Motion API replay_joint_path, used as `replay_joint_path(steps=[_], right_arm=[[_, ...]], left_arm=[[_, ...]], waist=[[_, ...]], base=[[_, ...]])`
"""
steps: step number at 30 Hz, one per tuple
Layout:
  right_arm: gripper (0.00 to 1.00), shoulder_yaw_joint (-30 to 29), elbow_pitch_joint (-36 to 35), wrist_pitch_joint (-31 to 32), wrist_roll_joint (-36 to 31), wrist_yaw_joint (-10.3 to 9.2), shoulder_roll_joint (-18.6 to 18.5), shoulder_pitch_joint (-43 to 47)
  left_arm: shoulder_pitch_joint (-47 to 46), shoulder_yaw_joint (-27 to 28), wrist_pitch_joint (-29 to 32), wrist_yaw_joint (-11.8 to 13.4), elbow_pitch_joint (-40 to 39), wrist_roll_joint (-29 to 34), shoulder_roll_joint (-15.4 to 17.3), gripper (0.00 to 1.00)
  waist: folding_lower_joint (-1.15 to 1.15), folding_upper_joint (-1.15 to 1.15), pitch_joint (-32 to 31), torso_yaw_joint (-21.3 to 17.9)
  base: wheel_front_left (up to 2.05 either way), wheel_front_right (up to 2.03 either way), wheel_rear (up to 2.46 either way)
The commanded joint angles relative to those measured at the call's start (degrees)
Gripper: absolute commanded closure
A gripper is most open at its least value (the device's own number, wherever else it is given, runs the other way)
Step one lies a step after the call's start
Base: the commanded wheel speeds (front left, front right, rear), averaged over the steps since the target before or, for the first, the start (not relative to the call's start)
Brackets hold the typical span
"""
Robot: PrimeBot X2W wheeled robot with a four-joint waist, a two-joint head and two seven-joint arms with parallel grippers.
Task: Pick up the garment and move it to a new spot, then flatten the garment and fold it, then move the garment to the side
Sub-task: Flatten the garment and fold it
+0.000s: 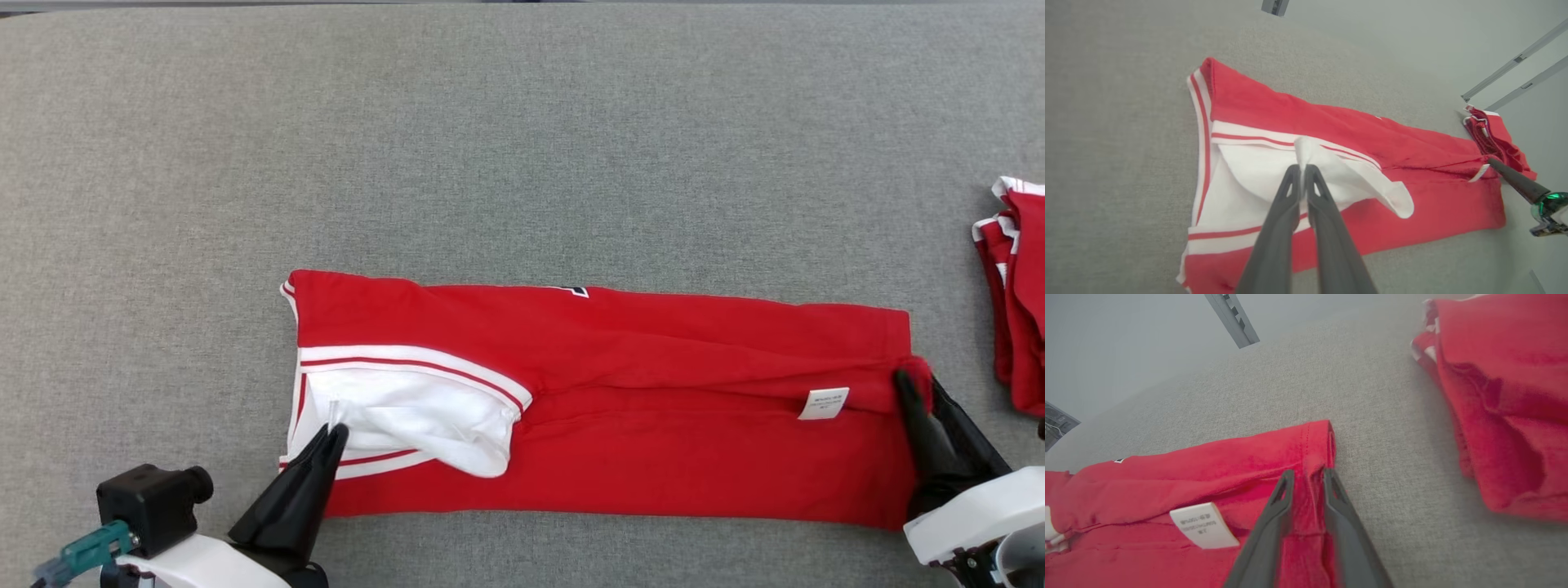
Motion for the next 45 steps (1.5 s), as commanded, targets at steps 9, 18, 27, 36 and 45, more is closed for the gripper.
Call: replay_joint_path(steps=[9, 18, 27, 36, 45], right_arm=[[0.00, -3.70, -2.90, -7.06, -1.61, 0.02, 1.93, -0.65], [0.00, -5.35, -7.67, -11.70, -9.15, 0.03, 5.13, -4.03], [0.00, -2.49, -5.72, -12.25, -12.52, 0.02, 6.22, -5.29], [0.00, -2.69, -2.93, -10.71, -13.99, 0.03, 6.49, -2.79], [0.00, -3.27, -1.88, -9.23, -14.41, 0.02, 7.23, -1.06]], left_arm=[[-5.08, 4.97, -7.90, 4.29, 3.15, 4.33, -2.58, 0.00], [-15.13, 4.47, -17.90, 8.07, 7.18, 14.68, -5.96, 0.00], [-22.65, 3.98, -22.08, 6.79, 18.84, 23.20, -7.66, 0.00], [-18.26, 6.31, -22.25, 3.98, 21.54, 25.48, -7.61, 0.00], [-14.84, 6.47, -22.26, 2.68, 21.26, 25.71, -7.79, 0.00]], waist=[[0.00, 0.00, -0.95, -1.41], [0.00, 0.00, -2.17, -3.07], [0.00, 0.00, -3.50, -2.58], [0.00, 0.00, -5.75, -2.26], [0.00, 0.00, -7.37, -1.78]], base=[[0.00, 0.00, 0.00], [0.00, 0.00, 0.00], [0.00, 0.00, 0.00], [0.00, 0.00, 0.00], [0.00, 0.00, 0.00]])
